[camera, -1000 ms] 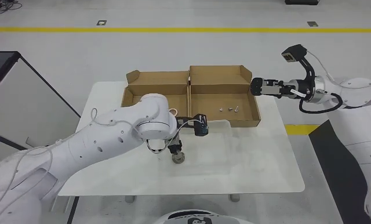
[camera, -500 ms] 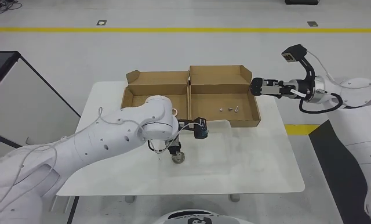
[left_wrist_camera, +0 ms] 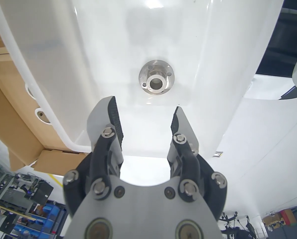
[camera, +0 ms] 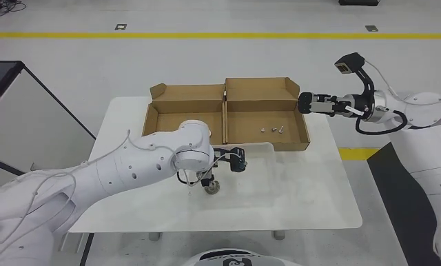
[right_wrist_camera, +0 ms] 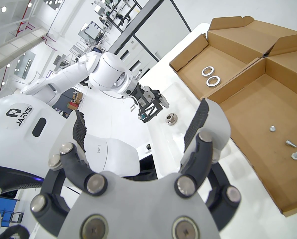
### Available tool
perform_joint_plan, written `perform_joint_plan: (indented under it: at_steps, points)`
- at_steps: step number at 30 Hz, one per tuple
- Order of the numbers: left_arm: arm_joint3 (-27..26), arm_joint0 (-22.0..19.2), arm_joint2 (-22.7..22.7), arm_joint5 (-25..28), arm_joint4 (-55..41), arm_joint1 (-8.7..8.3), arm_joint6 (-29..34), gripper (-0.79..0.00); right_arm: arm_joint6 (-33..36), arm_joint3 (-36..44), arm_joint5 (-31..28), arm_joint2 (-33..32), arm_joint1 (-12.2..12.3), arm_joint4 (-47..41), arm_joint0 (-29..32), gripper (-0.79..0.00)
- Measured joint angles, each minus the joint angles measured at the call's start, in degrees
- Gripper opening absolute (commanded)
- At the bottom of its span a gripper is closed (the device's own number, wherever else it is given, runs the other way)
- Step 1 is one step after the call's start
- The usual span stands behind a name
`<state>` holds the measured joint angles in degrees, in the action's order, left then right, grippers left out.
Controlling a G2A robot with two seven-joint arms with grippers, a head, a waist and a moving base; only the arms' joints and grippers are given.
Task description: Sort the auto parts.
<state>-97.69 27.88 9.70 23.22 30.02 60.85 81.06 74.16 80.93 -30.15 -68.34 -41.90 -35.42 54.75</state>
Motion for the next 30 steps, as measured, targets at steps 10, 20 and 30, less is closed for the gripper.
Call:
perform_joint_plan:
  at_steps: [10,20,30]
  points:
    - [2.56,3.66,0.04,0.36,2.13,1.55,-0.35,-0.4,0.0,0.0,0.0,0.0,0.0,0.0,0.0,0.0]
    - [5.14,5.53,0.04,0.77,3.96,3.05,-0.76,-0.4,0.0,0.0,0.0,0.0,0.0,0.0,0.0,0.0]
    - [7.19,6.19,0.04,1.18,5.23,4.15,-1.18,-0.403,0.0,0.0,0.0,0.0,0.0,0.0,0.0,0.0]
